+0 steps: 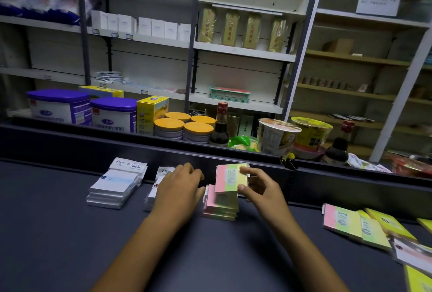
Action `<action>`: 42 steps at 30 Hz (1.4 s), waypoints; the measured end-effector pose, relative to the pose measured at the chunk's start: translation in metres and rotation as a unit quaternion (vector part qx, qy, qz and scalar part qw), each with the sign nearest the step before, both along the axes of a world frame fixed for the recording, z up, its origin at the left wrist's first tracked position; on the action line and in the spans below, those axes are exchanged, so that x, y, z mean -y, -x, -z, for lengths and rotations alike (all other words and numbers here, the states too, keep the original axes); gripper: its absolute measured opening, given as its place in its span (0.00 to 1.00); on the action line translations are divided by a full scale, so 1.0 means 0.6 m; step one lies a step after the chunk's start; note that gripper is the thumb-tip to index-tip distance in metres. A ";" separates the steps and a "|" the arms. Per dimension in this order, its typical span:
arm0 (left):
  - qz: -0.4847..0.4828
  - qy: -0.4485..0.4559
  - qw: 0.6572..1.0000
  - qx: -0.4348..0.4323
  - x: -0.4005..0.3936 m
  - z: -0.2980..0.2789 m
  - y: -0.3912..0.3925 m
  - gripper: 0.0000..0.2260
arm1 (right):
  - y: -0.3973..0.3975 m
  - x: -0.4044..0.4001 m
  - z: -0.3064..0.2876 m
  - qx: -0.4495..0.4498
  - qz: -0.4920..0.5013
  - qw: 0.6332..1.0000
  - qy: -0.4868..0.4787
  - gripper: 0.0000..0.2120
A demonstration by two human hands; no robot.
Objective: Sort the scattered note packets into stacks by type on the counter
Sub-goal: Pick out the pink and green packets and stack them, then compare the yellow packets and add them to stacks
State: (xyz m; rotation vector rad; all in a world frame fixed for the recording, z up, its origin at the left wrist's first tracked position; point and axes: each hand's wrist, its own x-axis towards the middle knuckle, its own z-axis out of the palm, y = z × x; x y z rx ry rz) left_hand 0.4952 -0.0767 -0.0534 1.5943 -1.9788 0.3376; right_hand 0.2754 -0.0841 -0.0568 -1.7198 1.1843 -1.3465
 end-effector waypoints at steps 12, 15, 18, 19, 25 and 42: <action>-0.030 0.007 0.999 -0.011 -0.002 0.005 -0.011 0.12 | -0.009 -0.019 0.010 -0.155 0.031 0.987 -0.012 0.13; -0.033 0.004 0.999 -0.018 -0.002 0.008 -0.013 0.12 | -0.009 -0.017 0.018 -0.197 0.035 0.980 -0.005 0.13; -0.031 0.000 0.999 -0.024 0.000 0.009 -0.013 0.12 | -0.010 -0.013 0.026 -0.244 0.026 0.969 -0.009 0.13; -0.032 -0.002 0.999 -0.025 0.000 0.010 -0.012 0.12 | -0.011 -0.013 0.028 -0.251 0.026 0.968 -0.010 0.13; -0.018 -0.015 0.999 -0.039 0.002 0.014 -0.006 0.11 | -0.012 -0.016 0.030 -0.267 0.025 0.963 -0.017 0.15; 0.110 -0.060 0.992 0.000 -0.061 -0.039 0.161 0.13 | 0.215 -0.144 -0.023 -0.473 0.147 0.869 -0.002 0.18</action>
